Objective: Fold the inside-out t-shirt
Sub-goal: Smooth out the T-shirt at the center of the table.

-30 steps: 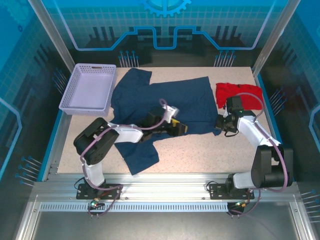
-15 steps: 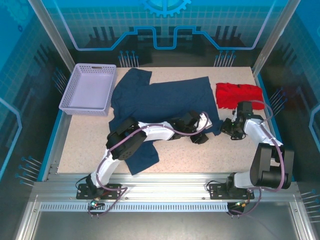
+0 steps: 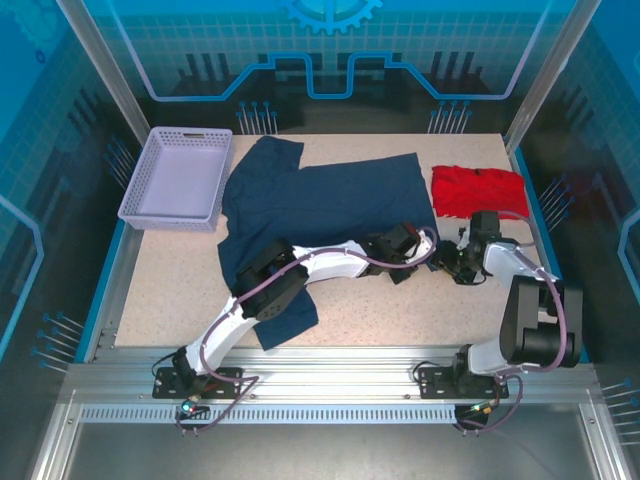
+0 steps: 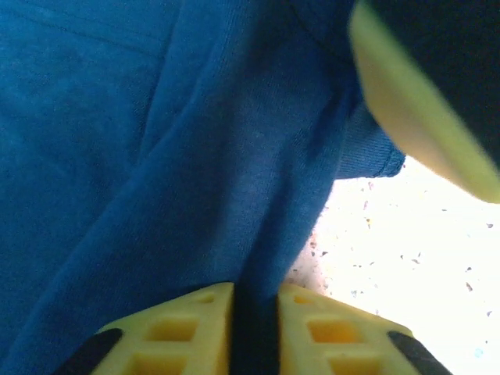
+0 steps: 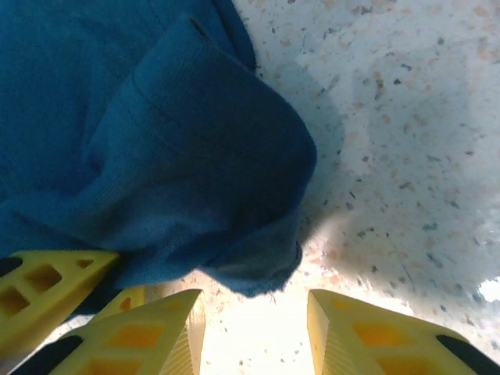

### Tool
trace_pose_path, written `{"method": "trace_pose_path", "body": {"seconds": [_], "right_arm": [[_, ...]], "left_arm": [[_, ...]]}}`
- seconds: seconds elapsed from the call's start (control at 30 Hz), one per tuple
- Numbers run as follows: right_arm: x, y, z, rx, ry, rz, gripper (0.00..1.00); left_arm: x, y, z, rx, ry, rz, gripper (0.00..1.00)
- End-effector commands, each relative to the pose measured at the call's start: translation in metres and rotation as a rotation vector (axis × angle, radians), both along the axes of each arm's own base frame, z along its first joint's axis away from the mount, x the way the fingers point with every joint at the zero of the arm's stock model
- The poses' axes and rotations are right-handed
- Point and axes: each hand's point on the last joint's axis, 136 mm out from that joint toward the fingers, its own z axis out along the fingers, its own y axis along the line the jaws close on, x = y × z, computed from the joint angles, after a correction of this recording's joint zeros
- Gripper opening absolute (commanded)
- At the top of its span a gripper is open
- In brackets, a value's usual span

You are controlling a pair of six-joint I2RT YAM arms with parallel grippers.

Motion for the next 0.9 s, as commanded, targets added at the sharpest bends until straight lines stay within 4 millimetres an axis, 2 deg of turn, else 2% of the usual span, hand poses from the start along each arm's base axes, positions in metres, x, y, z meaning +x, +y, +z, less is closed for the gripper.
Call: {"method": "trace_pose_path", "body": {"seconds": [0.0,0.07,0.17,0.23,0.3,0.4,0.5,0.53,0.57,0.63,0.73,0.87], "right_arm": [[0.013,0.003,-0.006,0.033,-0.018,-0.025,0.4],[0.02,0.002,-0.008,0.032,-0.028,-0.024,0.37],[0.027,-0.005,-0.007,-0.005,-0.027,-0.015,0.18],[0.031,-0.008,0.004,-0.03,-0.058,0.003,0.07],[0.033,-0.008,0.02,-0.049,-0.092,0.022,0.04],[0.03,-0.008,0.047,-0.124,-0.132,0.071,0.03],[0.019,-0.011,0.059,-0.235,-0.112,0.115,0.04],[0.023,-0.016,0.071,-0.282,-0.13,0.119,0.04],[0.022,-0.021,0.075,-0.335,-0.125,0.123,0.06],[0.022,-0.032,0.078,-0.421,-0.101,0.115,0.08],[0.027,-0.042,0.082,-0.512,-0.072,0.102,0.17],[0.03,-0.034,0.084,-0.555,-0.046,0.148,0.25]], "left_arm": [[-0.008,0.005,-0.008,0.007,0.032,0.005,0.15],[-0.009,0.005,-0.005,-0.014,0.035,0.004,0.1],[-0.009,0.006,0.002,-0.047,0.055,0.014,0.0],[-0.009,0.008,0.011,-0.082,0.078,0.026,0.0],[-0.009,0.012,0.024,-0.136,0.11,0.043,0.0],[-0.01,0.022,0.047,-0.261,0.201,0.066,0.0],[-0.013,0.033,0.065,-0.383,0.31,0.076,0.0],[-0.016,0.035,0.067,-0.406,0.336,0.074,0.0],[-0.017,0.038,0.069,-0.424,0.355,0.074,0.0],[-0.022,0.04,0.07,-0.443,0.376,0.064,0.0],[-0.027,0.042,0.065,-0.453,0.41,0.062,0.0],[-0.027,0.042,0.061,-0.455,0.427,0.074,0.0]]}}
